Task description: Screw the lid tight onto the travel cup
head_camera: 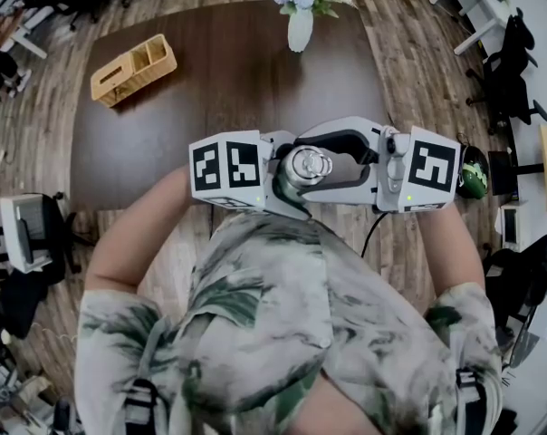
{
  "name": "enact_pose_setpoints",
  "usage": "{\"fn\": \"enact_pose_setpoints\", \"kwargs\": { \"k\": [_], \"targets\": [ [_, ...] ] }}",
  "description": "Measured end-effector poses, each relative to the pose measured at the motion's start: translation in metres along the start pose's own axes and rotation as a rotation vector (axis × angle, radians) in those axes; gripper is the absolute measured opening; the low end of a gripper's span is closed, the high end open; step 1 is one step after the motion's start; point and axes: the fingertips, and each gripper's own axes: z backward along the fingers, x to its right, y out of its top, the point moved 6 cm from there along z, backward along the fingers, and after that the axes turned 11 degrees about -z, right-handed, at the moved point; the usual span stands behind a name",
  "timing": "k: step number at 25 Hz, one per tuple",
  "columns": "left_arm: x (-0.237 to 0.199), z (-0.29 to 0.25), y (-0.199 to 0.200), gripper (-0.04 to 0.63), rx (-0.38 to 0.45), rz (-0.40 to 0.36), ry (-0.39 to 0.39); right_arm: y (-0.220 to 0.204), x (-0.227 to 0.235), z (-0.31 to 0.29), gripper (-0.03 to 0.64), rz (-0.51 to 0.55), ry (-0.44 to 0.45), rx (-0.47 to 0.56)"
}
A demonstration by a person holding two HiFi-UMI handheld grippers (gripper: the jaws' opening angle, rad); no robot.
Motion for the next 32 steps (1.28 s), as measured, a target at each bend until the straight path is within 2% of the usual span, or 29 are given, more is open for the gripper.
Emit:
{"fn": "enact_pose_setpoints", "kwargs": {
  "k": [4,15,18,21,28,32],
  "targets": [
    [-0.006,0.001,-0.005,0.39,-0.019,0.006,0.029,-0.003,0.003,0.001,0.272,0.009,-0.037,0.015],
    [-0.028,0.003,-0.021,0.39,-0.061,0.11,0.24,-0.01,0.017,-0.002,0.27,-0.018,-0.326,0.098],
    [-0.029,0.003,-0.025,0.39,-0.086,0.123,0.268,-0.014,0.018,-0.003,0.27,-0.021,-0.364,0.098],
    [-0.025,0.002,-0.026,0.39,-0.085,0.111,0.237,-0.016,0.017,-0.004,0.275,-0.01,-0.315,0.076],
    [-0.004,0.003,-0.013,0.39,-0.041,0.012,0.046,-0.009,0.004,-0.004,0.282,0.045,-0.078,-0.001],
    [0.002,0.001,-0.009,0.39,-0.035,-0.018,-0.013,-0.005,0.0,-0.007,0.276,0.081,-0.012,-0.047]
  ]
}}
